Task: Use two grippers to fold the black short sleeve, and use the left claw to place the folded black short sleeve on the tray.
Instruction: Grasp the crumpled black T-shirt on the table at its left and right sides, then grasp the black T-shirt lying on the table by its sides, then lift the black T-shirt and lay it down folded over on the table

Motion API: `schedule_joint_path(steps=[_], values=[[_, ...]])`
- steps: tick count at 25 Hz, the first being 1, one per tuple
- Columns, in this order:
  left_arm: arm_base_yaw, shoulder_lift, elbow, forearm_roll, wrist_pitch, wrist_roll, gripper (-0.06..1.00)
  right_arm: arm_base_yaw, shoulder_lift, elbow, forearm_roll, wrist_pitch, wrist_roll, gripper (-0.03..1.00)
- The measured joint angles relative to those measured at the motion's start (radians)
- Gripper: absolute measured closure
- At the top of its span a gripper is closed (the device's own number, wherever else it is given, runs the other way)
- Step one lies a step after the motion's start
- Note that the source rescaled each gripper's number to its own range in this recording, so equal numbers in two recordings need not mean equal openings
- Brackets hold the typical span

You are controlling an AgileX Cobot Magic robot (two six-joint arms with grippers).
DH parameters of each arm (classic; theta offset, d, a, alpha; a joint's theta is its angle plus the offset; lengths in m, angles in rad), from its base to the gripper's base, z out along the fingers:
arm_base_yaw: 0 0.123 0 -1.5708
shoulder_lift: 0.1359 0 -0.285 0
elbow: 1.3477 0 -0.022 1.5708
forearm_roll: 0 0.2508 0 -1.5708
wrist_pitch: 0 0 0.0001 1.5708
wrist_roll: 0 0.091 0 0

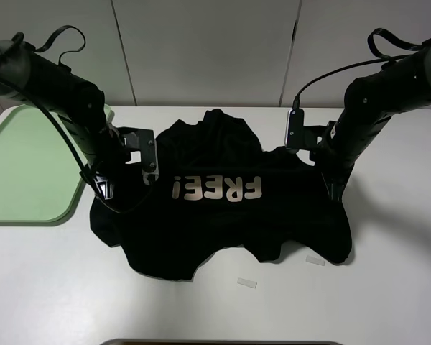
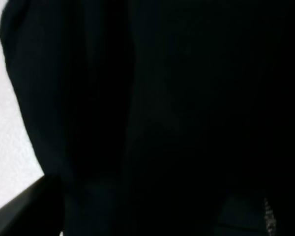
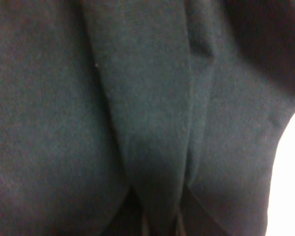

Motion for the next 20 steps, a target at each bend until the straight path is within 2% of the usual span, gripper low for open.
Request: schedule_joint_path(steps=[2,5,13,17,20], values=[[0.0,0.0,0.0,0.001,-0.009,0.013,0.18,0.0,0.0,0.0,0.0,0.0,0.0,0.97],[0.0,0.0,0.0,0.004,-0.021,0.021,0.29,0.0,0.0,0.0,0.0,0.0,0.0,0.97],[0.0,0.001,0.0,0.009,-0.025,0.05,0.69,0.0,0.0,0.0,0.0,0.0,0.0,0.97],[0.0,0.001,0.0,0.051,-0.022,0.05,0.91,0.0,0.0,0.0,0.009,0.0,0.0,0.97],[0.0,0.001,0.0,0.078,-0.025,0.05,0.94,0.0,0.0,0.0,0.029,0.0,0.0,0.97]])
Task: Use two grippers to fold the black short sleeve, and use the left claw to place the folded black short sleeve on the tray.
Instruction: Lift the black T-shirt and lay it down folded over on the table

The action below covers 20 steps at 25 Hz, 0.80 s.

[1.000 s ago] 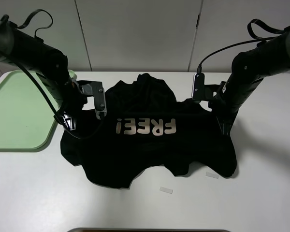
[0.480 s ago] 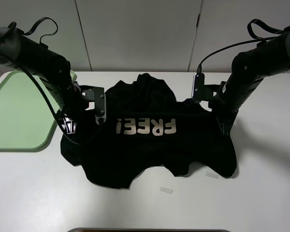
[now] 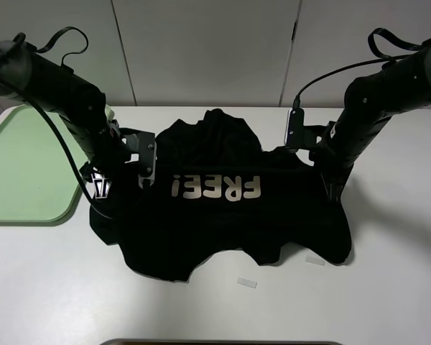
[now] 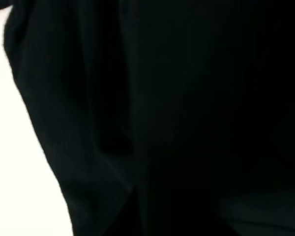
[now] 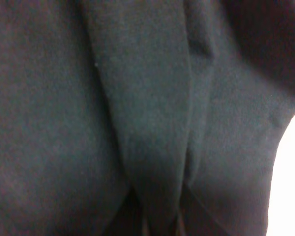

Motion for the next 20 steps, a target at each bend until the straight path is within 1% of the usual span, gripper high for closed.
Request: schedule_joint_path(steps=[5,8,11,20], values=[[0.0,-0.006,0.0,0.019,-0.041,-0.001,0.94,0.0,0.0,0.0,0.037,-0.009,0.0,0.97],[0.0,-0.007,0.0,0.021,-0.043,-0.025,0.94,0.0,0.0,0.0,0.05,-0.021,0.0,0.97],[0.0,-0.022,0.0,0.021,-0.04,-0.049,0.94,0.0,0.0,0.0,0.052,-0.028,0.0,0.97],[0.0,-0.147,0.0,0.021,-0.019,-0.053,0.94,0.0,-0.08,0.0,0.032,0.001,0.0,0.97]])
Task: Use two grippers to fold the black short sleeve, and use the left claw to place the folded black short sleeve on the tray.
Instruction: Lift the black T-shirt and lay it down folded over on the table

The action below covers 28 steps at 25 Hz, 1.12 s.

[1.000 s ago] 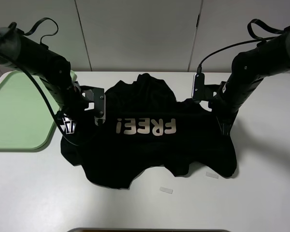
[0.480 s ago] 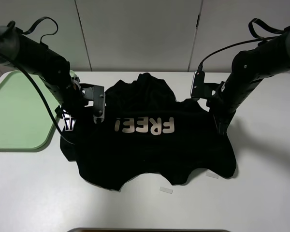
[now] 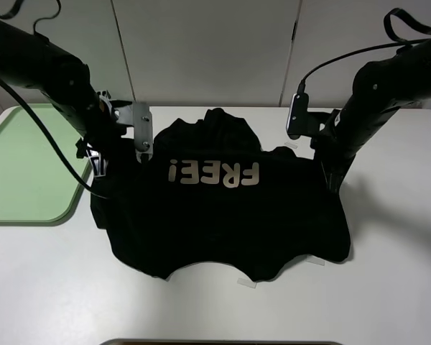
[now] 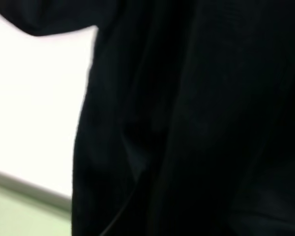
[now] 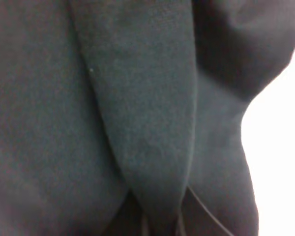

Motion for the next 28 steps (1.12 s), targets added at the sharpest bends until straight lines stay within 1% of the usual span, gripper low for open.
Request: schedule_joint_path(steps=[4,9,14,18,28], values=[[0.0,-0.061,0.0,0.002,0.01,0.0,0.94,0.0,-0.067,-0.003,-0.005,0.003,0.0,0.97],[0.0,-0.127,0.0,0.003,0.055,0.0,0.94,0.0,-0.142,-0.007,-0.022,0.008,0.0,0.97],[-0.001,-0.192,0.0,0.003,0.081,0.0,0.94,0.0,-0.247,-0.007,-0.023,0.057,0.0,0.97],[-0.001,-0.248,0.0,0.003,0.089,0.0,0.94,0.0,-0.327,-0.007,-0.023,0.063,0.0,0.97],[-0.003,-0.37,-0.001,-0.003,0.16,0.0,0.94,0.003,-0.503,-0.007,-0.022,0.081,0.0,0.97]])
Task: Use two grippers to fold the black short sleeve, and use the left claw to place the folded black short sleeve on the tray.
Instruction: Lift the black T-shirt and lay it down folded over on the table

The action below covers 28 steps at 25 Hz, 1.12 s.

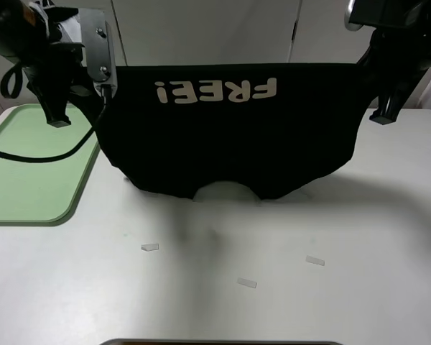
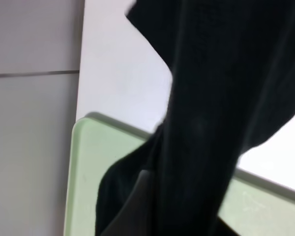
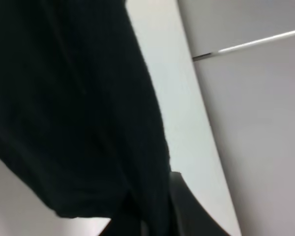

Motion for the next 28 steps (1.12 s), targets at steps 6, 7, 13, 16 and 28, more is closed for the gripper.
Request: schedule_joint_path(steps=[6,7,13,16,28], values=[[-0.001,-0.09,-0.011,-0.004,0.03,0.0,0.94,0.0,-0.032,-0.057,0.007,0.054,0.001,0.97],[-0.001,-0.104,-0.012,-0.004,0.03,0.0,0.94,0.0,-0.032,-0.076,0.007,0.07,0.001,0.97],[-0.001,-0.172,-0.023,-0.005,0.035,0.0,0.94,0.008,-0.032,-0.187,0.011,0.147,0.003,0.97],[-0.001,-0.173,-0.06,-0.005,0.041,0.0,0.94,0.009,-0.032,-0.245,0.012,0.195,0.004,0.97],[-0.001,-0.173,-0.239,-0.005,0.058,0.0,0.94,0.009,-0.033,-0.462,0.008,0.288,0.004,0.97]])
